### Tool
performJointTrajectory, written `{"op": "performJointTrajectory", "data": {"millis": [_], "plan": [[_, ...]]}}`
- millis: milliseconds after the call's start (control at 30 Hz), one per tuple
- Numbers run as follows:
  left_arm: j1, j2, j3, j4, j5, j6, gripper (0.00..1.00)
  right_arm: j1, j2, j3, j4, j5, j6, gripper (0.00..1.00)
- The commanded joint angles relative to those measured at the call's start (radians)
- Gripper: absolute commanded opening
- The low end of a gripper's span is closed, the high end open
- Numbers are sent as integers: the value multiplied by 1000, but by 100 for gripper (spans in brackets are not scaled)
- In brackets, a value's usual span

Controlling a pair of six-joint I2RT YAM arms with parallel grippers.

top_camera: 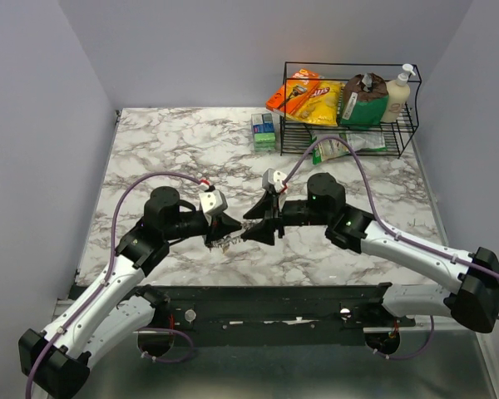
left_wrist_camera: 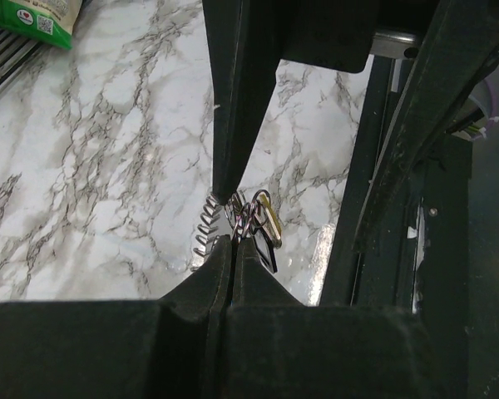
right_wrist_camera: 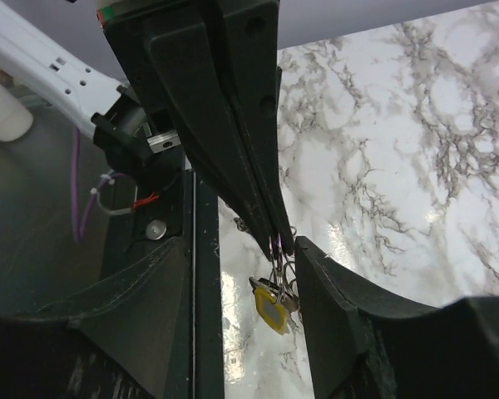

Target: Put the keys on the keyring

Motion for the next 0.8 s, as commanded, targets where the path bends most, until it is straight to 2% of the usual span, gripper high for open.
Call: {"op": "performJointTrajectory", "data": {"millis": [0,67,133,267,300,433,667,767], "plan": [[-7,-9,12,59,56,11,0,-3,26,34,16,-82,-3,61],[-7,-8,15,61,58,8,0,-5,34,36,10,-77,-1,59],[-7,-9,18,62,55,8,0,-5,40,39,1,-68,0,50],[-5,-15,16,70,58,3,0,-6,33,24,-1,-39,5,41],[-5,-17,13,73,58,2,0,-6,30,21,-1,-25,5,36],[-7,-25,7,84,58,-4,0,-11,28,7,-1,-14,9,32],[-5,-37,4,107,58,-15,0,-12,28,-16,1,3,14,31],[-7,-37,2,110,59,-17,0,-14,25,-27,1,20,15,26]]}}
